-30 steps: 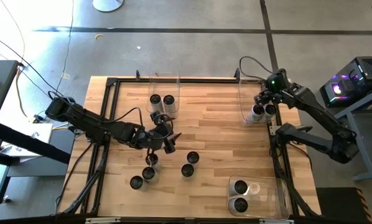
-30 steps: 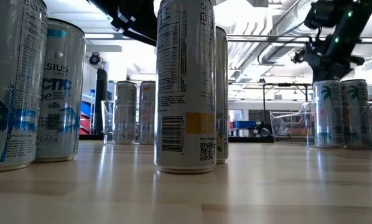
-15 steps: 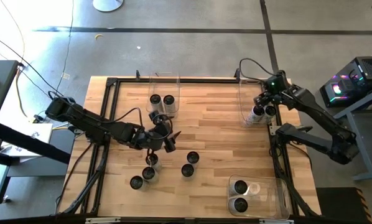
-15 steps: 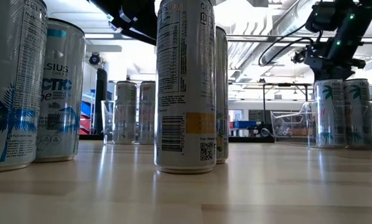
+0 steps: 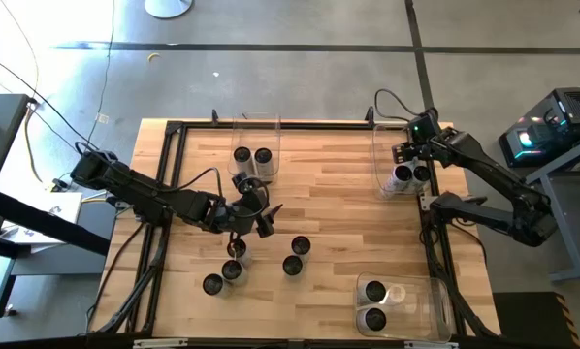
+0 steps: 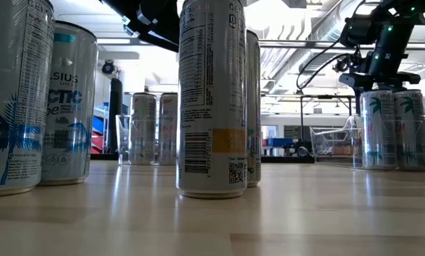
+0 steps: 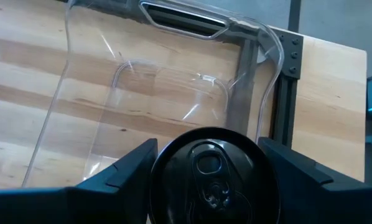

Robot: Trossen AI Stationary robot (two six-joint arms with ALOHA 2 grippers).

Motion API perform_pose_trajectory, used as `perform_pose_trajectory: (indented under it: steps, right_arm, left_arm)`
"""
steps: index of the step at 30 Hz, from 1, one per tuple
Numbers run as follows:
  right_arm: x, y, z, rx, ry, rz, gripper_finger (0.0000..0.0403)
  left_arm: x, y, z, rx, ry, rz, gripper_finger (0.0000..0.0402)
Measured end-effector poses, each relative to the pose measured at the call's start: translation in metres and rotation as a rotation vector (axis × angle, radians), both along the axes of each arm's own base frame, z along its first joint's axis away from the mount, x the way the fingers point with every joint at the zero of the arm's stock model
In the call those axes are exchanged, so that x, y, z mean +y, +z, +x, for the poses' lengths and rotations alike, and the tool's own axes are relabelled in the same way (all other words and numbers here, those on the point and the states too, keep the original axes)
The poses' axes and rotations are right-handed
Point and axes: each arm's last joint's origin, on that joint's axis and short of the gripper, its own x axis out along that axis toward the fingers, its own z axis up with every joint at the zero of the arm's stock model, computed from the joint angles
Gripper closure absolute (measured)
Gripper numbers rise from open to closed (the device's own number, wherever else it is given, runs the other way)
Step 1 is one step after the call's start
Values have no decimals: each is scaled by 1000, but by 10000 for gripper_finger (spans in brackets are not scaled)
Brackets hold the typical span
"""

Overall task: Sort soda cans
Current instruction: Put the white/pink soda can into the top right transparent bin

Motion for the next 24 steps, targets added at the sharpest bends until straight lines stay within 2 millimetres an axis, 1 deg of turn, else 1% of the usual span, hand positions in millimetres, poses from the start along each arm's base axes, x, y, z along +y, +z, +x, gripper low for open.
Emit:
perform_pose_trajectory:
  steps: [5,12,24]
  right_arm:
    - [1,0,-1,-6,-8,-4,166]
    - [6,4,-4,-25,21,-13,127]
    - [19,19,-13,-87,30,-101,121]
  left_arm:
    - [0,0,0,0,0,0,78]
    - [0,0,0,0,0,1,78]
    - [0,0,0,-3,2,-4,78]
